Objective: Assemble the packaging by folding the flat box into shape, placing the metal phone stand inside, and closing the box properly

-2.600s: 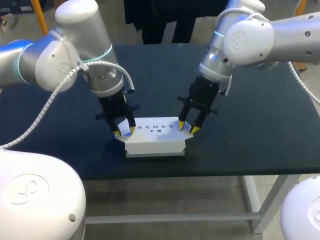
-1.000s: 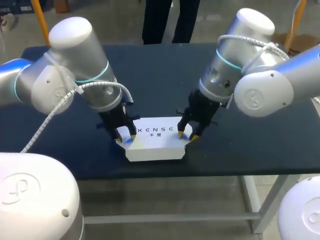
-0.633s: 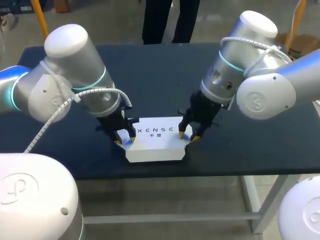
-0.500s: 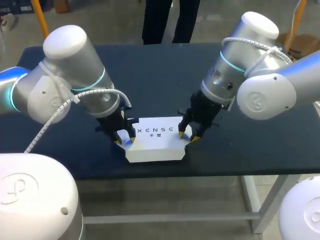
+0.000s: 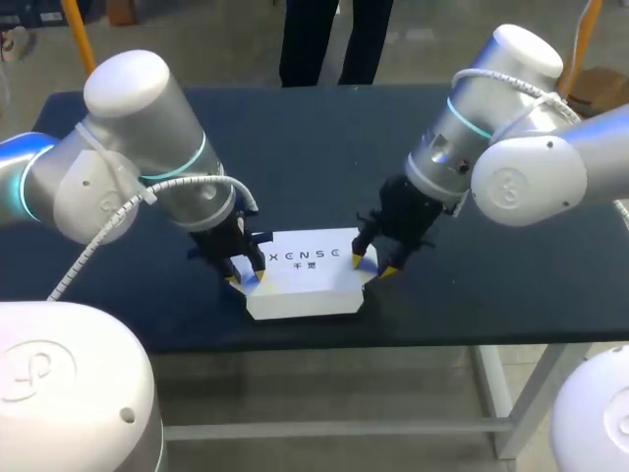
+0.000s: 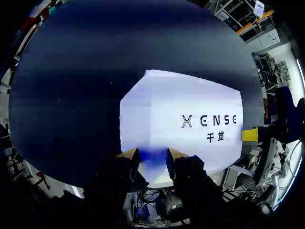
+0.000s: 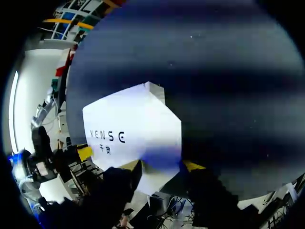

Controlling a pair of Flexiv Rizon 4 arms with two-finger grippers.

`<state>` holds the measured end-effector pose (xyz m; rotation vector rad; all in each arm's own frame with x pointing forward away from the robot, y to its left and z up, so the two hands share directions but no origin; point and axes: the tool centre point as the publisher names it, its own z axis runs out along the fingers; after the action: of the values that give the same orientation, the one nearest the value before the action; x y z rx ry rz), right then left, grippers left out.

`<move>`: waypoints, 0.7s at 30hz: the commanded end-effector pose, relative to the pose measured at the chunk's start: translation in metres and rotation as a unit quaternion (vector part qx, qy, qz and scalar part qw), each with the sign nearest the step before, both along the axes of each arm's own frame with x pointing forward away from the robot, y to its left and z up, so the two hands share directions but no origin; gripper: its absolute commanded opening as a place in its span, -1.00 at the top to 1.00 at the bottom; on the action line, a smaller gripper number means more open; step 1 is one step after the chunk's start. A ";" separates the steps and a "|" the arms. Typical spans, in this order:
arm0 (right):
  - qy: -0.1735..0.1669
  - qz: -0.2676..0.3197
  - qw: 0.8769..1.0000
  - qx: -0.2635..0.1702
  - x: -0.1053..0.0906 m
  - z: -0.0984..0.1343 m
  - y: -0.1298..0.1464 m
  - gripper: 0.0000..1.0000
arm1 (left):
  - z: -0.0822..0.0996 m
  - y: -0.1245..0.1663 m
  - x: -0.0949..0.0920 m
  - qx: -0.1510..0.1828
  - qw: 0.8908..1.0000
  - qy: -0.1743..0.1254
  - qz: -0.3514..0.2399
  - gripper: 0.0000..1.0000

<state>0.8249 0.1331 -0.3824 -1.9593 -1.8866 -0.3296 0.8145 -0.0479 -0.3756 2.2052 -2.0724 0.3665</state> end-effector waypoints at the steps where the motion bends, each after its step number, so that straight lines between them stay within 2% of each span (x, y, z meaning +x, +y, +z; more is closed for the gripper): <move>1: 0.004 0.003 1.000 0.001 0.002 0.002 0.000 0.04 | -0.007 -0.001 -0.001 0.002 1.000 -0.001 0.001 0.29; 21: 0.004 0.003 1.000 0.001 0.002 0.002 0.000 0.05 | -0.007 -0.001 -0.001 0.002 1.000 -0.001 0.001 0.23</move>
<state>0.8252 0.1305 -0.3814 -1.9565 -1.8855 -0.3280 0.8144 -0.0469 -0.3755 2.2060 -2.0730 0.3649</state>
